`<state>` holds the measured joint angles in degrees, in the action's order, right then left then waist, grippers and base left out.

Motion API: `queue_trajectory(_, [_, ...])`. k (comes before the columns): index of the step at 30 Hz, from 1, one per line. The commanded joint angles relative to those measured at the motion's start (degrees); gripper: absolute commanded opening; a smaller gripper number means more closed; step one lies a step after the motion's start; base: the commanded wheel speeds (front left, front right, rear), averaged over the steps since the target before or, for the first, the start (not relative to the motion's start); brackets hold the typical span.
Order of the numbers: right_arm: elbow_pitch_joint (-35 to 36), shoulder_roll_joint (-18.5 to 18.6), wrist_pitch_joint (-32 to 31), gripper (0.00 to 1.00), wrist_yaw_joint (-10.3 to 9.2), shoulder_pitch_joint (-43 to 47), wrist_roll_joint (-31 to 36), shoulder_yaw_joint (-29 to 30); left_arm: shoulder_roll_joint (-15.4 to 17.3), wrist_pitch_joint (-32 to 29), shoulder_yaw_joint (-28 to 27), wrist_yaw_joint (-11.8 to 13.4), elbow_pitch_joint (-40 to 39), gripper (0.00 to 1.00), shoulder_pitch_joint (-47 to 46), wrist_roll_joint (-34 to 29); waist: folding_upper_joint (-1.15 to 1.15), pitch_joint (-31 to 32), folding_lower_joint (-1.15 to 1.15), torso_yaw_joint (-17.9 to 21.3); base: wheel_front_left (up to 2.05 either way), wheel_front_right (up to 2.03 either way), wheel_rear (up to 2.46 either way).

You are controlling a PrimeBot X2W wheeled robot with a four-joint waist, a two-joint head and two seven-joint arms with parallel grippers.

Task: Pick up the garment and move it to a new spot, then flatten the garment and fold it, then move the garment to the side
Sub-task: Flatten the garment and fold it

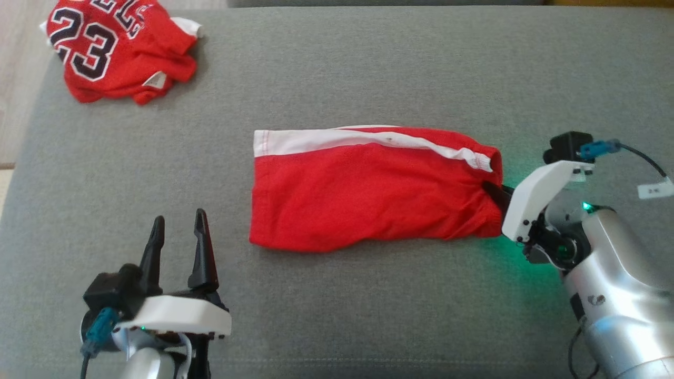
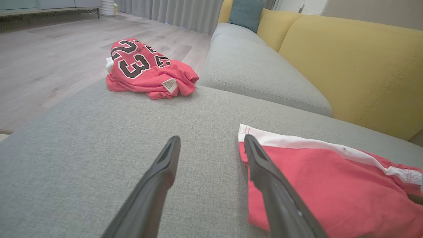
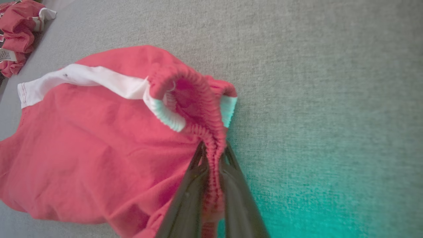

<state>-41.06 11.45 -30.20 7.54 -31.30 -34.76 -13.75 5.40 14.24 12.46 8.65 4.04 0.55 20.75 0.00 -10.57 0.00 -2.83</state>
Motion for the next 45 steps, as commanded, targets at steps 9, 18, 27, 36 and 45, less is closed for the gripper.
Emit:
queue_trajectory(9, [5.4, 9.3, -2.8, 0.0, -0.05, -3.7, -3.5, -3.8, 0.0, 0.7, -1.1, 0.1, -1.2, 1.0, -3.0, -0.6, 0.0, 0.4, 0.0, 4.3, 0.0, 0.0, 0.0])
queue_trajectory(18, [9.9, 14.3, -5.1, 0.0, -0.05, -1.4, -5.8, -1.7, 0.0, 0.7, -0.8, -0.1, -0.6, 1.0, -3.7, -0.5, 0.0, 0.1, 0.0, 6.1, 0.0, 0.0, 0.0])
queue_trajectory(27, [19.1, 9.3, -7.3, 0.0, -0.05, 0.6, -12.2, -5.2, 0.3, 0.7, -0.3, -0.4, -0.1, 1.0, -4.2, -0.6, 0.0, 0.4, 0.0, 5.5, 0.0, 0.0, 0.0])
queue_trajectory(36, [27.1, 3.7, -8.8, 0.0, -0.05, 1.7, -17.4, -9.8, 0.2, 0.7, 0.1, -0.4, 0.1, 1.0, -4.4, -0.2, 0.0, 0.8, 0.0, 3.3, 0.0, 0.0, 0.0])
queue_trajectory(45, [22.1, -3.2, -5.5, 0.0, -0.05, -0.5, -14.7, -12.3, -0.3, 0.7, 0.8, -0.6, 0.7, 1.0, -4.9, 0.2, 0.0, 0.6, 0.0, 0.4, 0.0, 0.0, 0.0])
